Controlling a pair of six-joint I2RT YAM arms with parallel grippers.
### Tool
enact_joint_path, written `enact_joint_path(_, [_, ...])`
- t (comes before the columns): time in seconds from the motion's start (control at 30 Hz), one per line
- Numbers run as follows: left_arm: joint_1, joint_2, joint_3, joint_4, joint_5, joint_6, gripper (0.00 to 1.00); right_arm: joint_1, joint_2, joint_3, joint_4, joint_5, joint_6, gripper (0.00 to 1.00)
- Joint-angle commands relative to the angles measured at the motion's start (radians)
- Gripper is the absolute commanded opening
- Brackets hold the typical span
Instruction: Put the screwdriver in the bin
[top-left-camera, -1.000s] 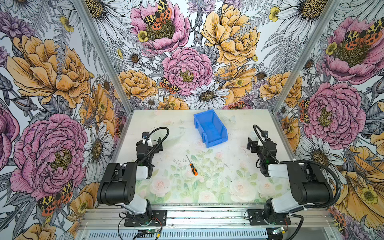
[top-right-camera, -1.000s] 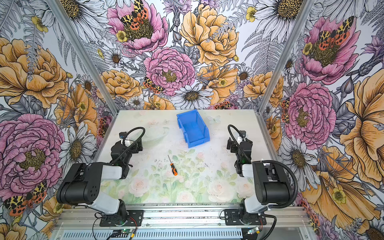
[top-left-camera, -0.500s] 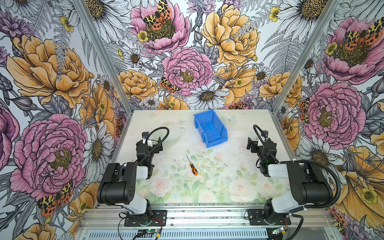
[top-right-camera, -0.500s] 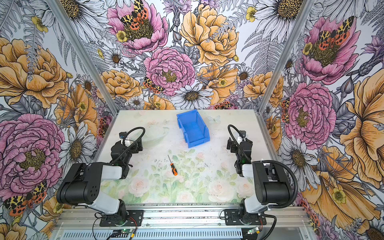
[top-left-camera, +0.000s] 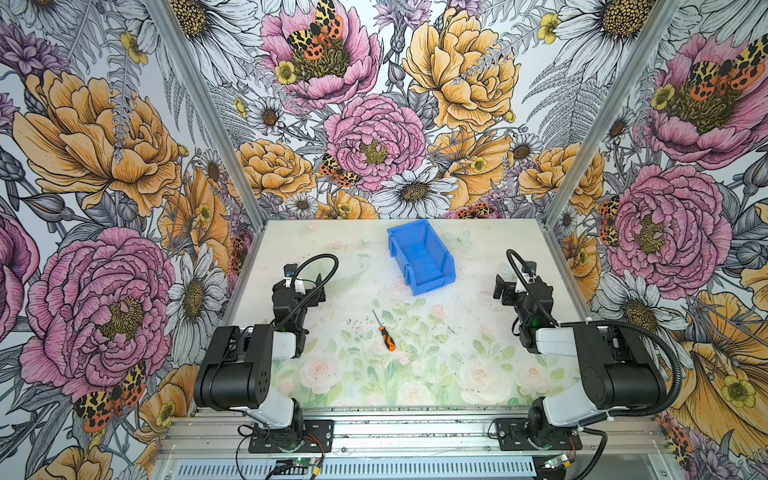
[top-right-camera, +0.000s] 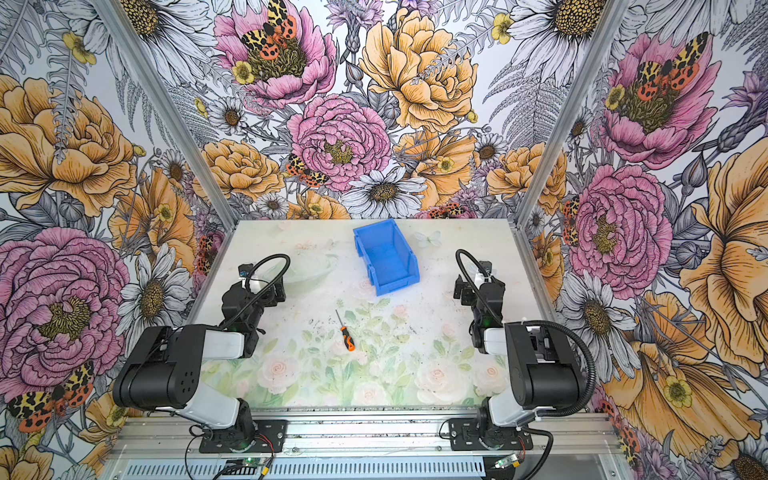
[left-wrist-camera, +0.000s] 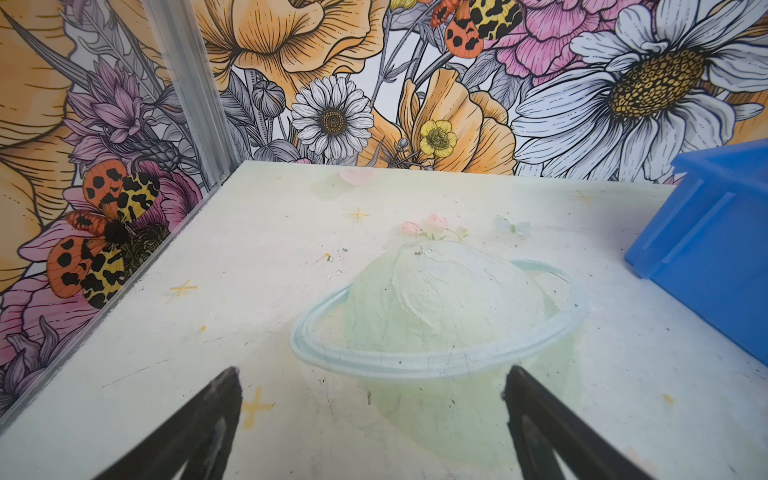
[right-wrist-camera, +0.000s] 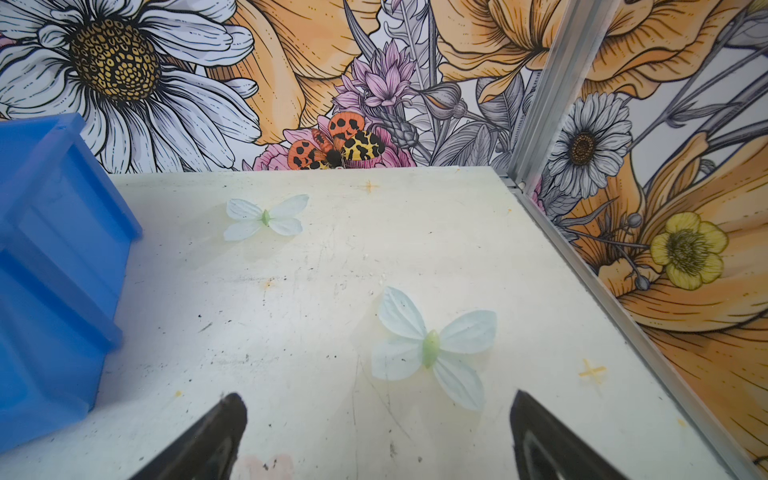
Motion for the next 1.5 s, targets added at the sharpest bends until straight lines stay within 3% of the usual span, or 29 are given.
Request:
enact_joint_path(0.0, [0.003, 0.006, 0.017, 0.004, 0.031, -0.02, 0.98, -0.006, 0.011, 0.001, 0.028, -0.007, 0.008, 0.99])
enact_joint_path(0.73, [0.006, 0.003, 0.015, 0.008, 0.035, -0.022, 0.99, 0.002, 0.002, -0.001, 0.027, 0.03, 0.008, 1.0])
enact_joint_path(0.87, [0.014, -0.027, 0.012, -0.012, 0.029, -0.031, 0.99, 0.004, -0.061, 0.057, -0.142, 0.108, 0.037, 0.99])
enact_joint_path(0.97, [0.018, -0.084, 0.011, -0.061, 0.018, -0.042, 0.99, 0.007, -0.104, 0.114, -0.274, 0.1, 0.036, 1.0])
enact_joint_path(1.23, [0.032, -0.296, 0.044, -0.365, 0.038, -0.057, 0.98, 0.039, -0.246, 0.183, -0.496, 0.126, 0.091, 0.99])
enact_joint_path(1.47, [0.02, -0.431, 0.057, -0.56, 0.015, -0.095, 0.99, 0.071, -0.273, 0.327, -0.799, 0.14, 0.193, 1.0])
